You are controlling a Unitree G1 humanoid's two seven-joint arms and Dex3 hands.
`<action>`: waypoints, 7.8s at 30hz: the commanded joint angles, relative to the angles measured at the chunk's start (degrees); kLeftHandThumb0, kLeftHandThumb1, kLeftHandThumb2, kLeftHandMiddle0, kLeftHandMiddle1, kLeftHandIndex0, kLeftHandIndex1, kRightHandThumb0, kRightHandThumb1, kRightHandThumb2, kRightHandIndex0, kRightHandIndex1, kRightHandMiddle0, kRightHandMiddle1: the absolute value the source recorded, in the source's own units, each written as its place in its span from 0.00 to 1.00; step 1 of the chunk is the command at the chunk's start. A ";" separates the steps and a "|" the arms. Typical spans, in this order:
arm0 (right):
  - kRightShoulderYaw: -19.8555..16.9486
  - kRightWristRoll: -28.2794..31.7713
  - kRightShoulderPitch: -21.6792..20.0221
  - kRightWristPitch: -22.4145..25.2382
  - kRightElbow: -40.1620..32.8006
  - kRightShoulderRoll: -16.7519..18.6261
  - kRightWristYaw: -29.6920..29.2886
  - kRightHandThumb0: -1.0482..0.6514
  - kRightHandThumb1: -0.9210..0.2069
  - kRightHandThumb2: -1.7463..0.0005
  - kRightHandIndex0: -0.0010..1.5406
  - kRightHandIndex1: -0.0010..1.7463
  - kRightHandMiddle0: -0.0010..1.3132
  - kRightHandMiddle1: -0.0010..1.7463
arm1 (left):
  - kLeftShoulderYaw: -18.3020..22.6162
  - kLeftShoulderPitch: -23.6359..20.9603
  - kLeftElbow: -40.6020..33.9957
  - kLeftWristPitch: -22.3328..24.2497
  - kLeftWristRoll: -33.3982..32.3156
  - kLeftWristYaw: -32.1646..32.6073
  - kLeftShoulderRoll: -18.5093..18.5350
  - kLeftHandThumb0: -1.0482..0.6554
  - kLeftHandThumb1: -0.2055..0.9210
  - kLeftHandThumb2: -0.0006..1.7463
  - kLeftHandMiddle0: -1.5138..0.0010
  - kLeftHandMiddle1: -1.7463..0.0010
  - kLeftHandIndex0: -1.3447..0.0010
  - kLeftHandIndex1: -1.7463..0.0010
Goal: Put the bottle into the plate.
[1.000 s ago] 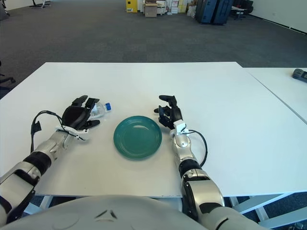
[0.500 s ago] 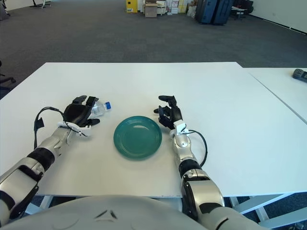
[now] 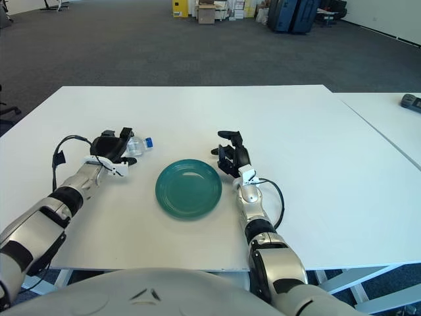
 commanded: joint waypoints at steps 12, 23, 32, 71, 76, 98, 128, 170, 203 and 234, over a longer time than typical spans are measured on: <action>-2.23 4.10 8.92 4.28 3.71 0.72 8.53 0.14 0.00 0.43 0.34 0.46 0.05 0.62 | -5.26 1.51 2.02 1.73 0.61 -12.41 -0.24 0.35 0.56 0.62 0.45 0.00 0.58 0.04; -4.05 6.36 9.13 4.14 3.45 1.45 12.12 0.11 0.00 0.40 0.35 0.42 0.03 0.61 | -3.55 4.34 -5.46 2.22 -1.22 -8.70 0.92 0.34 0.47 0.74 0.32 0.00 0.55 0.00; -5.56 7.08 9.56 5.42 2.58 2.34 10.29 0.11 0.00 0.40 0.25 0.27 0.00 0.55 | 2.32 10.81 -27.13 5.65 -4.14 -10.42 4.93 0.34 0.47 0.75 0.26 0.00 0.55 0.00; -6.97 6.56 9.28 8.26 2.35 2.36 6.67 0.14 0.00 0.46 0.22 0.06 0.00 0.44 | 10.13 32.90 -69.54 -4.60 -6.41 -14.41 1.91 0.35 0.48 0.74 0.23 0.00 0.56 0.00; -6.93 6.68 9.37 8.16 2.41 2.39 7.35 0.13 0.00 0.46 0.23 0.06 0.00 0.44 | 9.59 33.10 -70.36 -4.48 -4.89 -15.29 0.98 0.35 0.48 0.74 0.23 0.00 0.56 0.00; -6.31 6.60 10.32 7.02 2.42 3.15 9.77 0.13 0.00 0.45 0.25 0.05 0.00 0.46 | -0.12 22.25 -62.22 -4.13 3.57 -26.49 -5.45 0.34 0.46 0.75 0.25 0.00 0.55 0.00; -5.84 6.14 11.39 5.73 2.83 3.71 11.69 0.15 0.00 0.43 0.27 0.04 0.00 0.49 | -2.21 17.88 -57.33 -5.67 4.20 -29.72 -6.36 0.39 0.81 0.40 0.43 0.00 0.67 0.09; -7.67 6.96 9.07 13.02 5.79 3.25 9.20 0.06 0.00 0.44 0.20 0.00 0.00 0.26 | 1.94 12.95 -71.74 -10.05 -4.19 -54.34 4.13 0.00 1.00 0.39 0.97 0.98 1.00 0.82; -6.71 7.67 11.79 5.48 2.35 3.79 14.10 0.12 0.00 0.42 0.41 0.10 0.00 0.50 | 6.95 17.16 -76.04 -7.87 -2.62 -48.89 3.58 0.00 1.00 0.49 0.93 0.99 0.99 0.88; -6.61 6.50 11.99 5.75 0.85 2.77 12.06 0.12 0.00 0.39 0.38 0.36 0.02 0.58 | 42.99 19.73 -25.33 -22.39 -66.51 -38.85 -24.33 0.17 1.00 0.52 0.70 0.91 1.00 0.43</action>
